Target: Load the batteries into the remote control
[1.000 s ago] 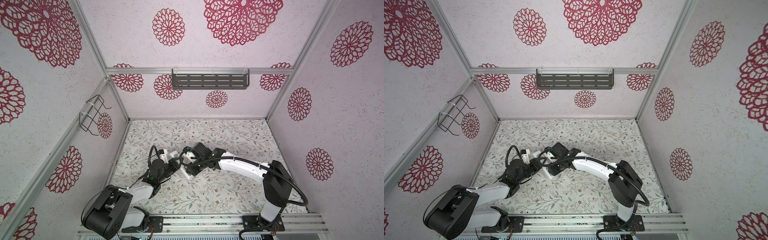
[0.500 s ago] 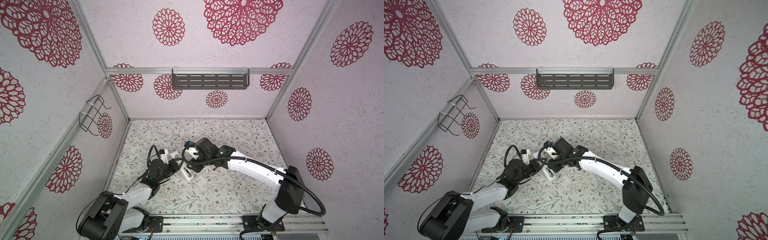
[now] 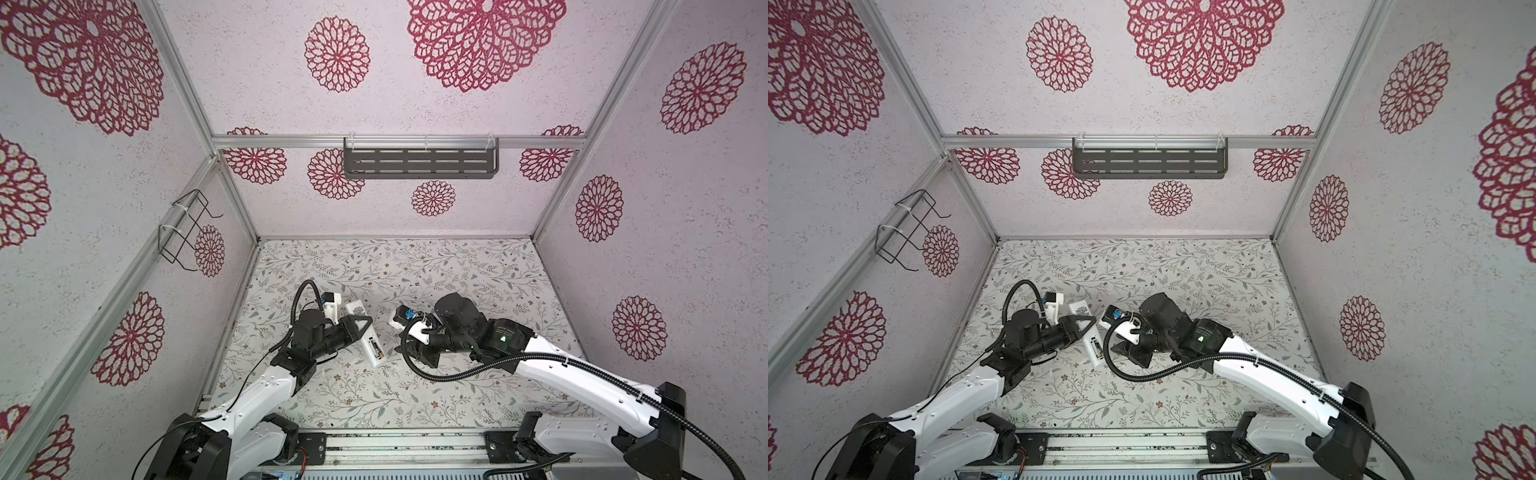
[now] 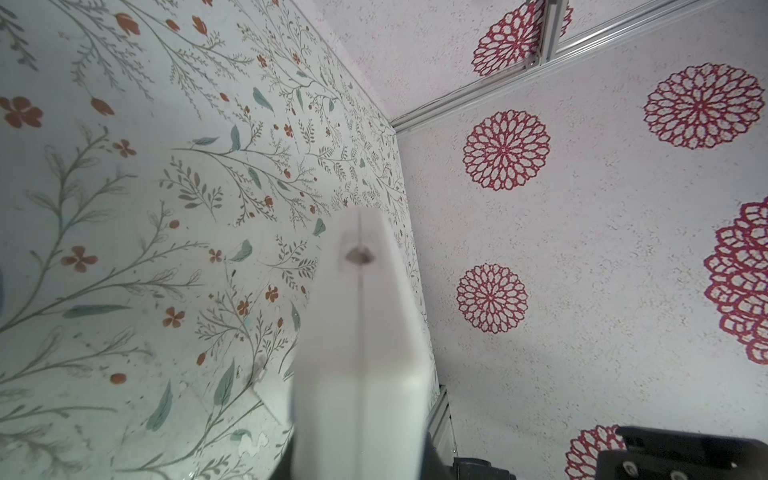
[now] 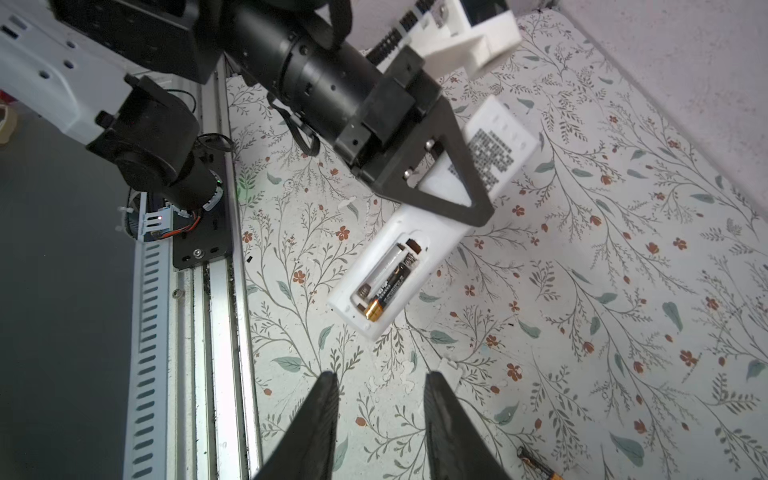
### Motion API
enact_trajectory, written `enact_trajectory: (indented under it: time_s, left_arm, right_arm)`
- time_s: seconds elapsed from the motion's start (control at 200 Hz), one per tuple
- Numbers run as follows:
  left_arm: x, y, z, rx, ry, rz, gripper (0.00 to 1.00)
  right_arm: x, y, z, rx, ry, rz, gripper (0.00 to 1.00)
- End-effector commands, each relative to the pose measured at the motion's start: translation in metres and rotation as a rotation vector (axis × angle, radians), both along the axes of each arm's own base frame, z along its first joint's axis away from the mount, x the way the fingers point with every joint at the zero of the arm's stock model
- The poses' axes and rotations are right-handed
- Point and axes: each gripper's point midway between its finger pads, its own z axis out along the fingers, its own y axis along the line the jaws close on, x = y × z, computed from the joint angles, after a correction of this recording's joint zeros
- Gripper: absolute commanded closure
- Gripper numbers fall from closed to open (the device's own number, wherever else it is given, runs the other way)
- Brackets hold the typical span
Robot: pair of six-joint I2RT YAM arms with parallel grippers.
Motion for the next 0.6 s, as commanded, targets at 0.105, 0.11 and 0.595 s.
enact_trajectory:
  time_s: [0.105, 0.11, 0.595]
  left_arm:
    - [-0.002, -0.012, 0.019, -0.039, -0.039, -0.086, 0.99]
    - [-0.003, -0.012, 0.020, -0.040, -0.041, -0.088, 0.99]
    - [-0.012, -0.023, 0.028, -0.031, -0.052, -0.197, 0.99]
  right_arm:
    - [-0.013, -0.004, -0.001, -0.034, -0.121, 0.144, 0.60]
    - [-0.013, -0.004, -0.002, -0.036, -0.121, 0.146, 0.60]
    - [-0.028, 0.017, -0.021, -0.130, -0.191, 0.313, 0.63]
